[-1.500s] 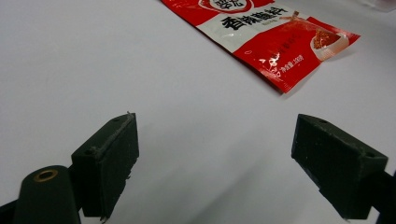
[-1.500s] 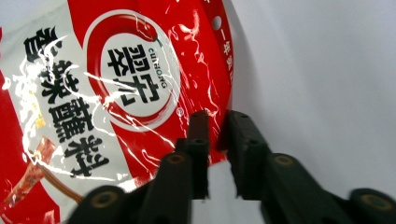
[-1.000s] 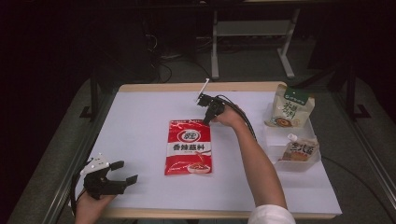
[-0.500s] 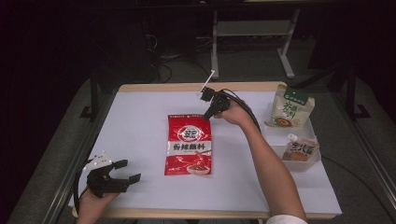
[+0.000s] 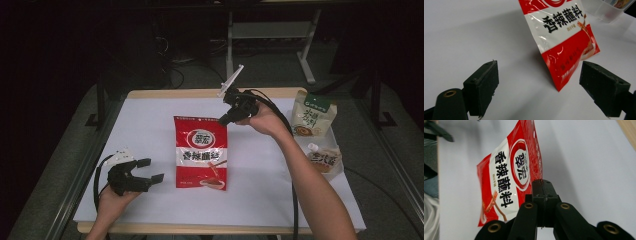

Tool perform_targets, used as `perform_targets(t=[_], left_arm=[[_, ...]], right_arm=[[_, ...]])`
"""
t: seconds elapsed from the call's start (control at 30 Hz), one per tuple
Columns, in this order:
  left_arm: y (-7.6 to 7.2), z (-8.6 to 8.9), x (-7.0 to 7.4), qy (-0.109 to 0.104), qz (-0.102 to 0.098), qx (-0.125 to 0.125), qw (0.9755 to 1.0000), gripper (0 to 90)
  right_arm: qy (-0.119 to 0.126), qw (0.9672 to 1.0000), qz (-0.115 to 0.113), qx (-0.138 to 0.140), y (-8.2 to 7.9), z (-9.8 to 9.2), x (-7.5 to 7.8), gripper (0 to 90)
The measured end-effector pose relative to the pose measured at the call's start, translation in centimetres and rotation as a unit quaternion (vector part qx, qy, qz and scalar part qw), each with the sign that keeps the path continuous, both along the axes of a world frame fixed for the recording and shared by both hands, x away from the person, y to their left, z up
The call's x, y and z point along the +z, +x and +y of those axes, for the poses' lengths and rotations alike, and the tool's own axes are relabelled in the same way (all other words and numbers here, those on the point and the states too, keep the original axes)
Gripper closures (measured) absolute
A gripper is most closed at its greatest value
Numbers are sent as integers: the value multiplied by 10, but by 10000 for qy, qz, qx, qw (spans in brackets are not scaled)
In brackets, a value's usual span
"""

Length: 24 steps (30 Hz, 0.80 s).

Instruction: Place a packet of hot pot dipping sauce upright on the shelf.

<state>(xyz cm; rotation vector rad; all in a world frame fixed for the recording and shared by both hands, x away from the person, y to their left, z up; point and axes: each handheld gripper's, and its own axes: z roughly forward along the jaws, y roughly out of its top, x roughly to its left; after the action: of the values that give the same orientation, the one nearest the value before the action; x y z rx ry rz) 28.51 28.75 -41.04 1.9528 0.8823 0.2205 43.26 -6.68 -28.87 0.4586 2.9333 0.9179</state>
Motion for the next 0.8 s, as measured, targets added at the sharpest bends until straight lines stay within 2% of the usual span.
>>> perform_targets(t=[0.13, 0.17, 0.23, 0.37, 0.47, 0.5, 0.6, 0.8], left_arm=[[8, -8, 5, -39, -9, -93, 9999, 156], [11, -11, 6, -36, -4, -128, 9999, 157], [13, -16, 8, -90, -22, -179, 9998, 158], [17, -25, 8, -107, 5, -271, 9996, 197], [19, -28, 8, -172, 34, -367, 9992, 231], [21, -31, 8, -171, 61, -486, 9987, 270], [23, -37, 8, -155, 112, -656, 9977, 358], [24, -43, 8, -129, 116, -785, 9968, 463]], right_arm=[[95, 9999, -60, 115, -10, -2, 11, 900], [143, 9995, -124, 261, -16, -2, 17, 900], [157, 9992, -151, 321, -22, -1, 21, 900], [193, 9984, -155, 517, -32, 0, 30, 900], [191, 9982, -148, 552, -36, 0, 34, 900], [190, 9975, -136, 671, -40, -1, 36, 900], [207, 9971, -115, 726, -43, -2, 37, 900], [231, 9971, -73, 725, -44, -3, 36, 900]])
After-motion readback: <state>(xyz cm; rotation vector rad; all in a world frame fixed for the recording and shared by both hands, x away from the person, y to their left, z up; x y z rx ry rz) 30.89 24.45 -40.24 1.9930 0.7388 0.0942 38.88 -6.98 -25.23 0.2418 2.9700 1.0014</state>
